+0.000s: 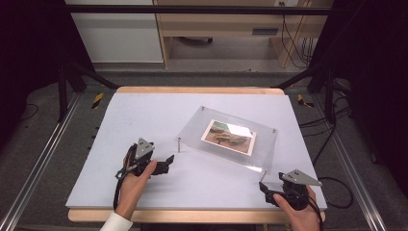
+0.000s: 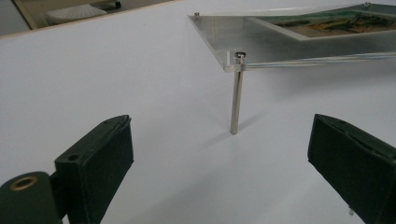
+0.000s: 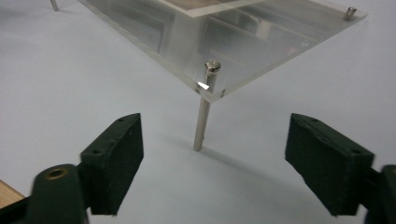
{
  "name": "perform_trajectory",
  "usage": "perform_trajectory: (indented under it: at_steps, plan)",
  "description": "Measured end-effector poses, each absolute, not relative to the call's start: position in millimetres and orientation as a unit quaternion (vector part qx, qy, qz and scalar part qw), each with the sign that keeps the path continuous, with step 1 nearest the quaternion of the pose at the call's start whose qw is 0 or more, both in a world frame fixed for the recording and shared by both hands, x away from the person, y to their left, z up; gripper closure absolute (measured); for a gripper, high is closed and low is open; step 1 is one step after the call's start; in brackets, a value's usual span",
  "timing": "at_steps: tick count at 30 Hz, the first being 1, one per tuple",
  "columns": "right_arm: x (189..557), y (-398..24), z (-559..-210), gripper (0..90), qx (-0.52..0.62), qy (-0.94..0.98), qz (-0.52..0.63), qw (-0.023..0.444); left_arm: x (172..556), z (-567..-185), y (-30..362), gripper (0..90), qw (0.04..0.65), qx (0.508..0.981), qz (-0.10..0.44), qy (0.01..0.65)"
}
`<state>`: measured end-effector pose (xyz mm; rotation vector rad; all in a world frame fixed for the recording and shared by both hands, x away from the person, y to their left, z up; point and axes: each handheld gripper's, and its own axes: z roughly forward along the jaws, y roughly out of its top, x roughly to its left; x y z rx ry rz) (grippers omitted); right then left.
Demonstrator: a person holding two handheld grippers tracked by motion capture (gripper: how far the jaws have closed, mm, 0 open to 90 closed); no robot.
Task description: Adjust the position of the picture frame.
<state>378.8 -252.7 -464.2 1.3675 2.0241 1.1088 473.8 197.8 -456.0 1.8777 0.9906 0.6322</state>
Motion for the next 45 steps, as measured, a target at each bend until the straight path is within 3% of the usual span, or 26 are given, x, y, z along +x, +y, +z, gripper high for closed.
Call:
perform_trajectory:
  at_steps: [2,7,10,14,17,20,24,25,45]
  plan:
    - [377,-253,-463,27.1,0.492,0.734,0.406,0.232,474,-456,199,6.5,0.440,0.760,0.270,0.395]
    - [376,-254,-465,29.1,0.497,0.735,0.402,0.226,473,-456,200,6.5,0.447,0.755,0.262,0.401]
    - [375,-254,-465,37.7,0.490,0.740,0.403,0.222,472,-455,198,6.4,0.454,0.754,0.260,0.399]
    - [375,-251,-469,37.0,0.481,0.752,0.403,0.202,470,-453,196,6.1,0.461,0.753,0.249,0.399]
    - [377,-247,-470,29.1,0.487,0.749,0.396,0.210,470,-454,194,6.2,0.460,0.755,0.242,0.400]
    - [381,-247,-471,28.8,0.495,0.743,0.400,0.207,471,-455,190,6.2,0.457,0.759,0.239,0.398]
    - [392,-249,-476,37.3,0.503,0.739,0.402,0.200,469,-453,184,6.2,0.452,0.769,0.234,0.387]
    - [399,-248,-477,45.0,0.506,0.731,0.414,0.195,469,-452,183,6.2,0.455,0.768,0.234,0.385]
    - [412,-243,-482,72.8,0.505,0.725,0.426,0.198,469,-453,178,15.2,0.464,0.759,0.222,0.399]
